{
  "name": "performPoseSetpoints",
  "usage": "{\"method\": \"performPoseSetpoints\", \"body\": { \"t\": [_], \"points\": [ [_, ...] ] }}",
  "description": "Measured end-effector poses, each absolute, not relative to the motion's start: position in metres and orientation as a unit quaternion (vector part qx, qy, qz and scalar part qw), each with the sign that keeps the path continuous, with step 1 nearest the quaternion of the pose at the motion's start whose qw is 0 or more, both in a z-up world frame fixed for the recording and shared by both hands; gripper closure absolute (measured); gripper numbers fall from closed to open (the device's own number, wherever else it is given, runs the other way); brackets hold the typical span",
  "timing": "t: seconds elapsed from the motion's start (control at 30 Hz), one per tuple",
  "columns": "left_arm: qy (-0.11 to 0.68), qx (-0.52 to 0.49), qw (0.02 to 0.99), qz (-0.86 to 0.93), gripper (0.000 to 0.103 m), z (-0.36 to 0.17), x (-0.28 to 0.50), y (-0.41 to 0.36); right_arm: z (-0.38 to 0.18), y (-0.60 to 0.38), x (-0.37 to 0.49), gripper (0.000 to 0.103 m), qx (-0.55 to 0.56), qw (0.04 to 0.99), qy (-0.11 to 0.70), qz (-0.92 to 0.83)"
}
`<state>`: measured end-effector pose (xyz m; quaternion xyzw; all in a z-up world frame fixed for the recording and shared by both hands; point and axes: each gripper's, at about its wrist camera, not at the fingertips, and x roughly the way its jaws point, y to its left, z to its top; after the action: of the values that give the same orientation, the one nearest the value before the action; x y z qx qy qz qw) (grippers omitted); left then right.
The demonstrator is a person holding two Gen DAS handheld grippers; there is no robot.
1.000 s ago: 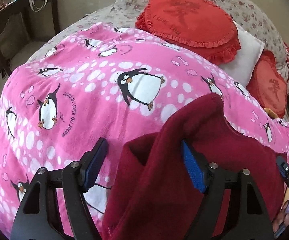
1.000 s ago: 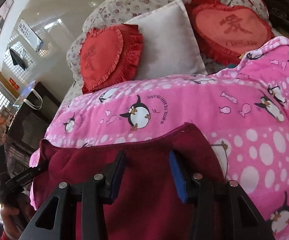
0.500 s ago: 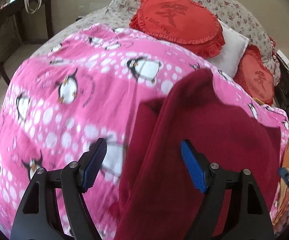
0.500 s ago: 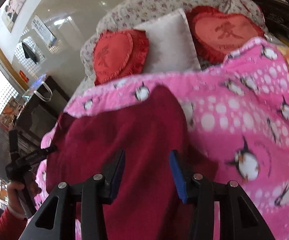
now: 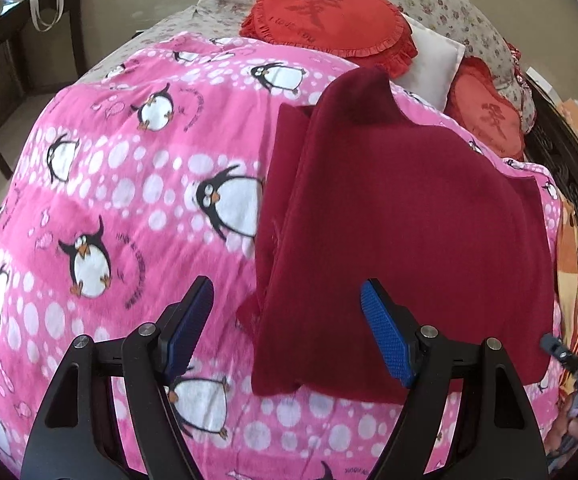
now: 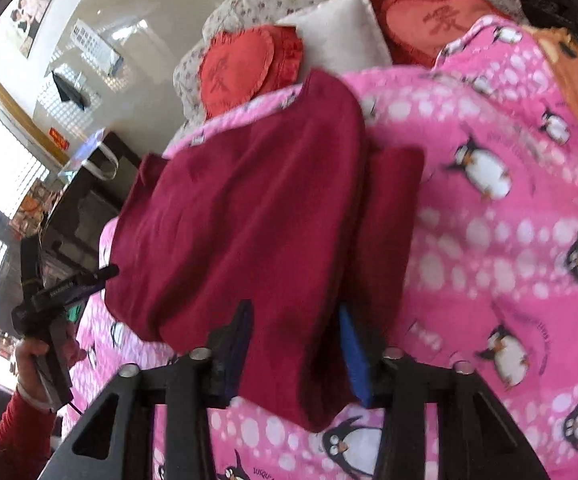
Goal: Fold small clothes
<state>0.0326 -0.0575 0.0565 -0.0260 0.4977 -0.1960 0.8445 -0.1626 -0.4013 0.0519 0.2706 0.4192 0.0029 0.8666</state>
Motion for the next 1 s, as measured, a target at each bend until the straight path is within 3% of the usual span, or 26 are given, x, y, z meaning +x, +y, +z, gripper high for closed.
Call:
{"method": "performPoseSetpoints", "body": {
  "t": [0.07, 0.1, 0.33, 0.73, 0.8, 0.93, 1.0],
  "points": [
    [0.500, -0.034, 0.843, -0.194, 0.026, 0.055, 0.031, -0.054, 0.048, -0.397, -0.161, 0.095, 0.269, 0.867, 0.419, 0.005],
    [0.502, -0.036, 0.843, -0.192, 0.026, 0.055, 0.030, -0.052, 0.048, -0.395, -0.162, 0.097, 0.269, 0.869, 0.415, 0.004],
    [0.493, -0.030, 0.845, -0.204, 0.026, 0.058, 0.021, -0.037, 0.061, -0.398, -0.191, 0.098, 0.241, 0.887, 0.393, -0.015],
    [0.487, -0.011, 0.829, -0.273, 0.027, 0.037, 0.014, -0.044, 0.038, -0.405, -0.191, 0.097, 0.306, 0.863, 0.402, 0.006],
    [0.492, -0.011, 0.826, -0.275, 0.036, 0.033, 0.016, -0.047, 0.038, -0.402, -0.190, 0.097, 0.301, 0.864, 0.403, 0.005],
    [0.494, -0.011, 0.821, -0.288, 0.072, 0.029, 0.014, -0.053, 0.033, -0.401, -0.186, 0.097, 0.311, 0.861, 0.402, 0.009],
    [0.490, -0.014, 0.818, -0.302, 0.081, 0.031, 0.011, -0.053, 0.035, -0.402, -0.190, 0.097, 0.314, 0.864, 0.393, 0.007]
  ]
}}
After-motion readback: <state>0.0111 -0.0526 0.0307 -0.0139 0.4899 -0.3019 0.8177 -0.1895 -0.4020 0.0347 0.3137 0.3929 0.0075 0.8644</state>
